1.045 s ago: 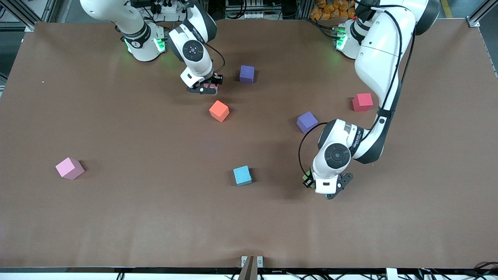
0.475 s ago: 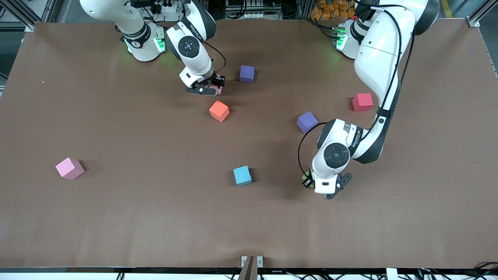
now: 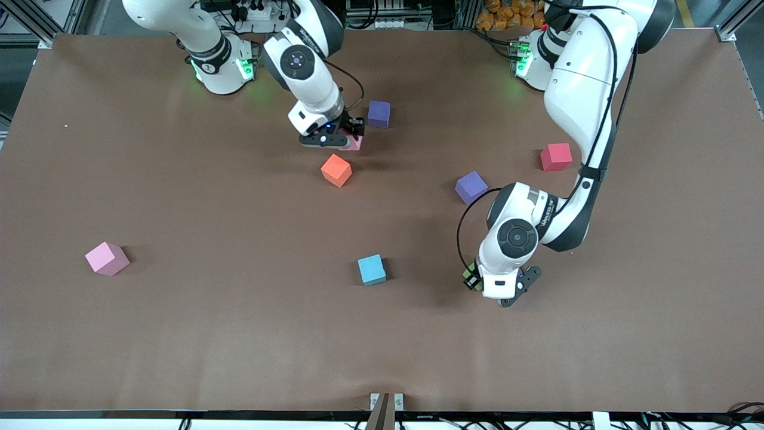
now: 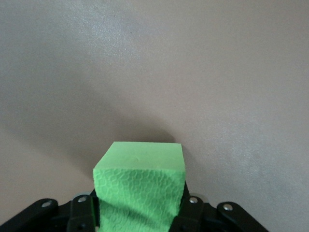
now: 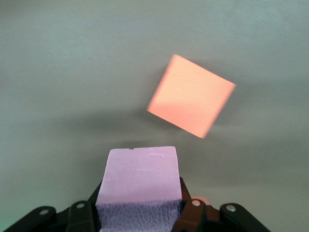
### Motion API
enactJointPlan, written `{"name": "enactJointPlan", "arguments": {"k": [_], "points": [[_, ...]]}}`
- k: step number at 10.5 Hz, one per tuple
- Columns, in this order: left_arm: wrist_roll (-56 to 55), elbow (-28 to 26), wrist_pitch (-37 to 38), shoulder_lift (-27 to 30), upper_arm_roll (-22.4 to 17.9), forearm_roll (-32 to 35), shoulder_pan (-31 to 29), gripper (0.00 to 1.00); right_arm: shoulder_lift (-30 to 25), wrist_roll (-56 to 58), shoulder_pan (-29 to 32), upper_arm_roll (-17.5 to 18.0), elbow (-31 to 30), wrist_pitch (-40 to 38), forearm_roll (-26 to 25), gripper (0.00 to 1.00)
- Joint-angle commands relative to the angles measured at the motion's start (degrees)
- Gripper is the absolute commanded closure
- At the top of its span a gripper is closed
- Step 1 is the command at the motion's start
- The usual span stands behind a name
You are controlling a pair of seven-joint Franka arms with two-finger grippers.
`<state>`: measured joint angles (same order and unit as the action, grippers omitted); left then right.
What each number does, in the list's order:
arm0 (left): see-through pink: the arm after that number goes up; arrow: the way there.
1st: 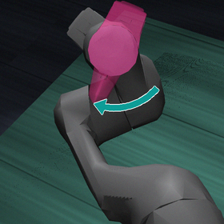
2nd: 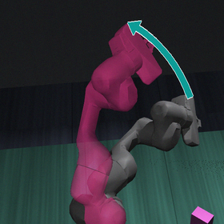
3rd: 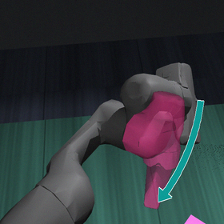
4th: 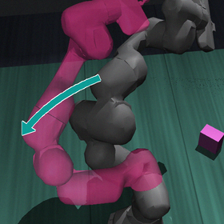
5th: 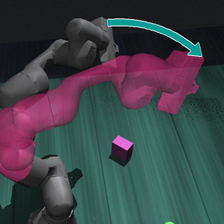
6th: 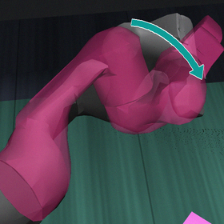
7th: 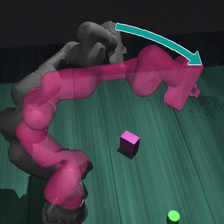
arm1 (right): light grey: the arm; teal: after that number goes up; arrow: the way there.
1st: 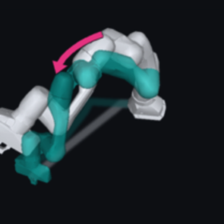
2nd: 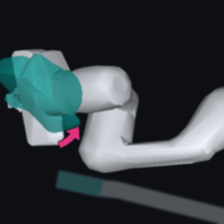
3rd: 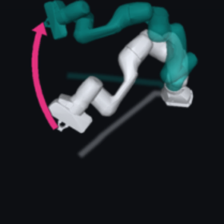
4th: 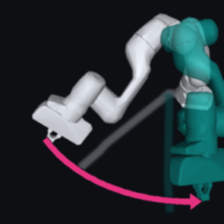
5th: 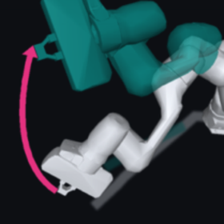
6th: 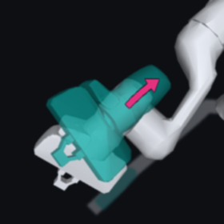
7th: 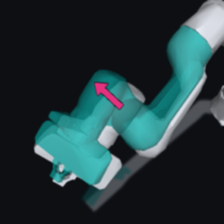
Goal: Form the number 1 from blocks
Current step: 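Carry the pink block with the right gripper beside the purple block, then lower the pink block against the purple block and open the right gripper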
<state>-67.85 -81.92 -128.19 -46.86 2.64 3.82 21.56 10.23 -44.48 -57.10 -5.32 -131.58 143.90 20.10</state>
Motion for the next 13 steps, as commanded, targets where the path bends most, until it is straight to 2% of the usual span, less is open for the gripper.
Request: {"name": "enactJointPlan", "arguments": {"k": [1,10,12,13], "points": [[-1.3,-0.1,0.0,0.5,-0.1,1.7,0.3,1.0,7.7,-2.2,-2.0,0.0,7.6,-0.5,0.2,0.43],[-1.4,0.0,-0.1,0.1,-0.1,1.7,0.3,1.0,12.6,-4.6,-10.3,0.0,9.1,0.5,0.2,0.43],[-1.3,0.0,-0.1,0.1,-0.1,1.7,0.3,1.0,12.9,-4.7,-10.7,0.0,9.1,0.5,0.2,0.41],[-1.3,0.0,-0.1,0.1,-0.1,1.7,0.3,1.0,13.0,-4.7,-10.7,0.0,9.1,0.5,0.2,0.35]]}}
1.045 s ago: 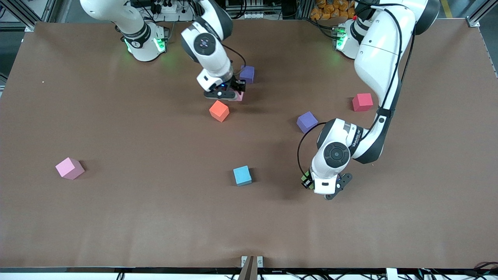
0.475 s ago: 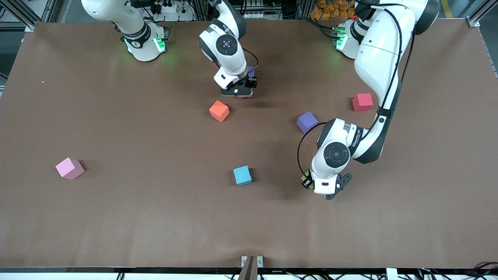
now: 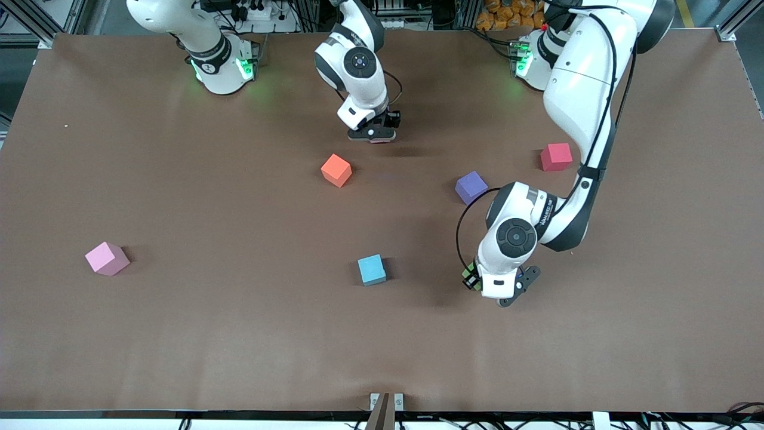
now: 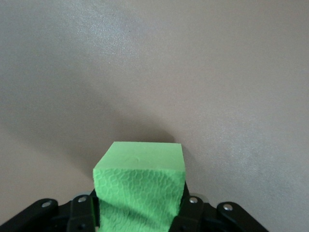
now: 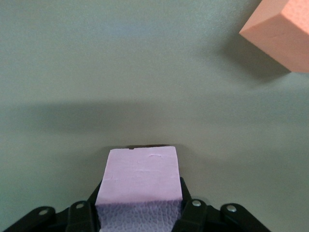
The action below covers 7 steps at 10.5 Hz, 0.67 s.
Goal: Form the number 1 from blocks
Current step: 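Lower the pink block against the purple block and open the right gripper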
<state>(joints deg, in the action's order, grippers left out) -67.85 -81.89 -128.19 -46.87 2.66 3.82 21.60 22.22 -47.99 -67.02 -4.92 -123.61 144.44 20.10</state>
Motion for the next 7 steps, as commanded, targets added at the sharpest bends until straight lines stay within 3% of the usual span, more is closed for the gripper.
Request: {"name": "enactJointPlan", "arguments": {"k": [1,4,7], "points": [[-1.3,0.0,-0.1,0.1,-0.1,1.7,0.3,1.0,1.0,-1.1,-0.8,-0.4,1.1,0.0,0.2,0.0],[-1.3,0.0,-0.1,0.3,-0.1,1.7,0.3,1.0,-0.8,-1.0,0.6,-0.4,0.9,-0.5,0.1,0.0],[-1.8,0.0,0.0,0.9,0.5,1.7,0.5,1.0,-6.8,-0.8,6.6,-0.4,0.5,-3.2,0.1,0.0]]}}
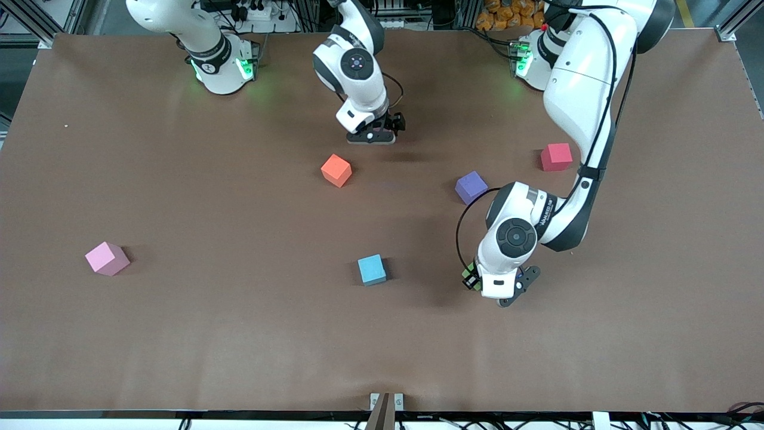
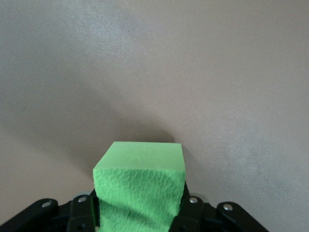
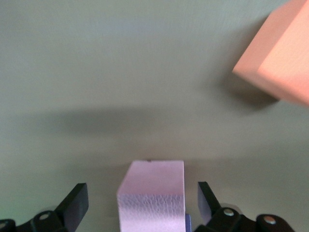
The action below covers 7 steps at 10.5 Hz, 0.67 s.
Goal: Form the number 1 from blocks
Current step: 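Lower the pink block against the purple block and open the right gripper, then move the right gripper to the orange block while the left gripper carries green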
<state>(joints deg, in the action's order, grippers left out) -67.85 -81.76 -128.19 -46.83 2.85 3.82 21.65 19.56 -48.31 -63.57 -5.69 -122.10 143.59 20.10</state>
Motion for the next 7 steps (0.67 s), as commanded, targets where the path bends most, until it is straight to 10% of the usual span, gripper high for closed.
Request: {"name": "enactJointPlan", "arguments": {"k": [1,4,7], "points": [[-1.9,-0.1,0.4,2.1,0.8,1.4,1.7,1.0,-5.6,-0.6,6.6,0.4,-1.4,-2.6,0.1,0.0],[-2.4,-0.2,2.6,3.4,1.3,1.1,7.7,1.0,-11.4,3.5,19.0,0.2,-3.6,-3.3,-1.6,0.0],[-4.9,-0.4,6.0,4.5,1.5,1.1,15.5,1.0,-15.9,20.7,31.0,-1.3,0.4,-13.5,-15.5,0.0]]}}
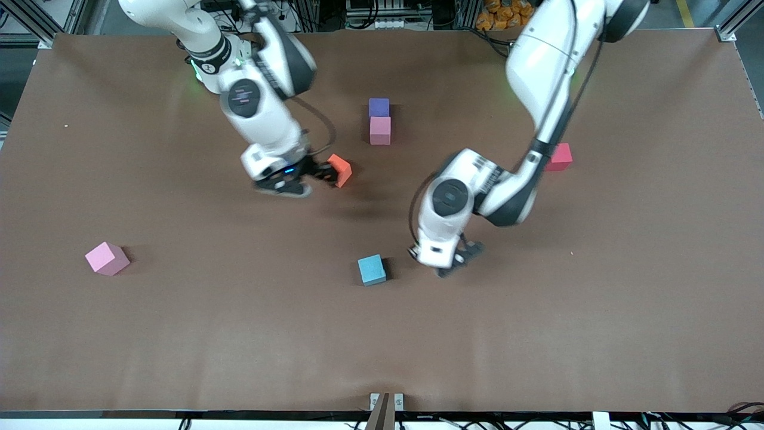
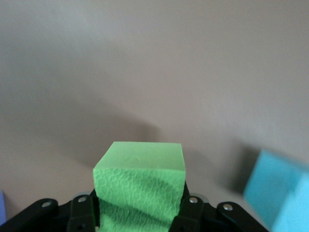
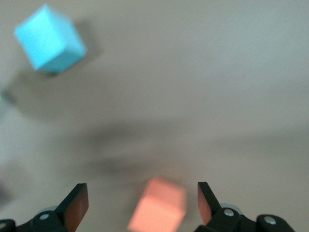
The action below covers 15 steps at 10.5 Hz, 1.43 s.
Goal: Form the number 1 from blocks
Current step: 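Move the right gripper to the orange block while the left gripper carries green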
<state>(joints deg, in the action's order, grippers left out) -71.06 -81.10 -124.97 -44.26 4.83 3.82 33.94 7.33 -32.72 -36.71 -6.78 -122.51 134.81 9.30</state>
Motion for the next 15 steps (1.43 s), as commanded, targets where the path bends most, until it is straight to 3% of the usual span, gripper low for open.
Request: {"name": "enactJointPlan", "arguments": {"k": [1,4,7,15], "points": [[-1.5,-2.5,4.9,3.2,1.0,1.1,4.5,1.0,-3.8,9.4,7.1,-0.9,3.4,-7.5,-7.0,0.0],[-1.4,-10.3,4.1,8.7,7.4,1.8,5.2,1.0,-3.8,14.9,12.4,-1.8,5.9,-8.4,-7.2,0.0],[-2.5,-25.5,-14.4,12.3,7.8,8.2,8.9,1.0,-3.8,11.3,14.3,-3.7,5.7,-9.0,-6.3,0.0],[-1.6,-28.1,-15.6,11.9,11.9,9.1,9.1,1.0,-3.5,4.2,9.6,-3.9,2.5,-11.0,-6.0,0.0]]}}
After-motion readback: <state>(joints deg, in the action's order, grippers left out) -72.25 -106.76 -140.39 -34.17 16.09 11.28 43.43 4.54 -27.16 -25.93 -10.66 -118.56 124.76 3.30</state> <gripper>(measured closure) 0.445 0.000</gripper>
